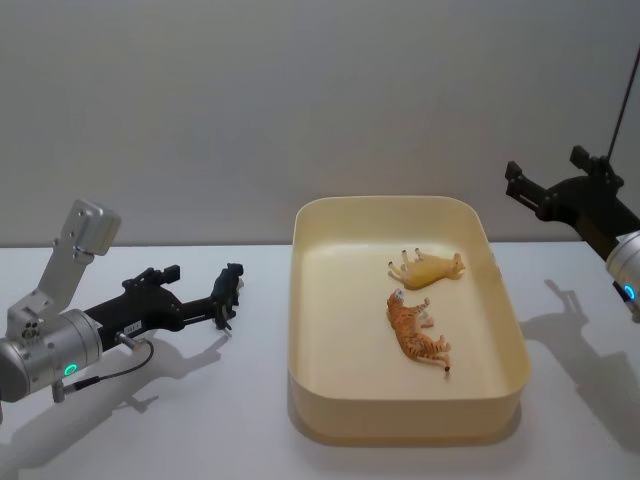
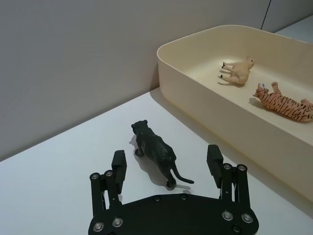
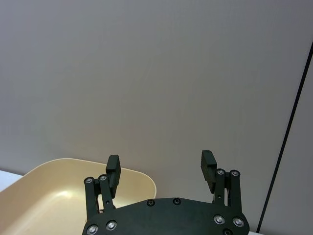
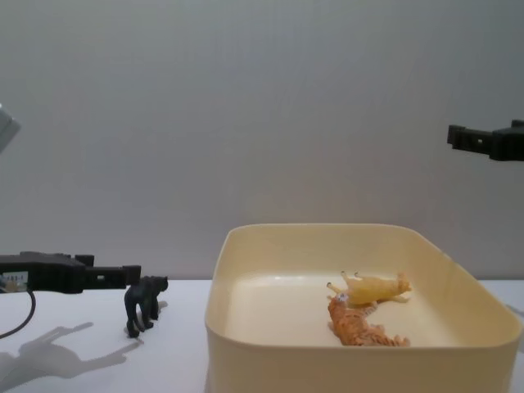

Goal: Pick up the toy alternately with two hands and place it into the central storage box.

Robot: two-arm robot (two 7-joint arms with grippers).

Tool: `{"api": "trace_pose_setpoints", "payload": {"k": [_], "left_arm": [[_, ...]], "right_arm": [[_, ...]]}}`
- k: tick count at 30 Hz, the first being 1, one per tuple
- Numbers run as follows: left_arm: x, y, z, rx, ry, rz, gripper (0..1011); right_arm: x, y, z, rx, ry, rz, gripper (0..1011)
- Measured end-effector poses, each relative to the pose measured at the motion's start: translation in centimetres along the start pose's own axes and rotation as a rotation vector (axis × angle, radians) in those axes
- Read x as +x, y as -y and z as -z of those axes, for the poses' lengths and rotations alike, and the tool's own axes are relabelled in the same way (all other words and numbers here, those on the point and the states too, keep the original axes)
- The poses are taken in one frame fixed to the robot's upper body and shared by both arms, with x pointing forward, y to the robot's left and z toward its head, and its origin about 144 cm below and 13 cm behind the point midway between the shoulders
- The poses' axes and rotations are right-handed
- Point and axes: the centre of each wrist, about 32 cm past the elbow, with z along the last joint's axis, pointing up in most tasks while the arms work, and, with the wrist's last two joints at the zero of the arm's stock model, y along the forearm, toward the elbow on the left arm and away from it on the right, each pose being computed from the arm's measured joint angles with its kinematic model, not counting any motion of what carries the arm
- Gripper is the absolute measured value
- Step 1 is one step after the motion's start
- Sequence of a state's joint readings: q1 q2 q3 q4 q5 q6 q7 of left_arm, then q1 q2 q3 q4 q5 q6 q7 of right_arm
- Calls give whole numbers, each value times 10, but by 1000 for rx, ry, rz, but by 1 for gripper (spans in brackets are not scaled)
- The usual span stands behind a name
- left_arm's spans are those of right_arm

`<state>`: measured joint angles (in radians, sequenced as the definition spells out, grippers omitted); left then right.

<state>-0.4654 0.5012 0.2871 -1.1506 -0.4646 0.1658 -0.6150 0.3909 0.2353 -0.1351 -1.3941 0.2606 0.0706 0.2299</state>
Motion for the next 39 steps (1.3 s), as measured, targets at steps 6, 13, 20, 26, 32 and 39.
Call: {"api": "trace_pose_setpoints", "payload": {"k": [6, 13, 20, 26, 32, 39], "left_arm": [[4, 1, -1, 9, -1, 14, 1001], [6, 2, -1, 15, -3, 22, 1001], [8, 2, -1, 19, -3, 27, 1001], [7, 4, -1, 25, -6, 31, 1001], [5, 7, -3, 52, -11, 41, 1001], [2, 12, -5, 95, -14, 35, 1001]], "right_arm": [[0, 0, 0, 0, 0, 0, 1001], [0, 0, 0, 0, 0, 0, 1001], [0, 0, 0, 0, 0, 0, 1001], [0, 0, 0, 0, 0, 0, 1001], [0, 0, 0, 0, 0, 0, 1001], [0, 0, 0, 0, 0, 0, 1001]]}}
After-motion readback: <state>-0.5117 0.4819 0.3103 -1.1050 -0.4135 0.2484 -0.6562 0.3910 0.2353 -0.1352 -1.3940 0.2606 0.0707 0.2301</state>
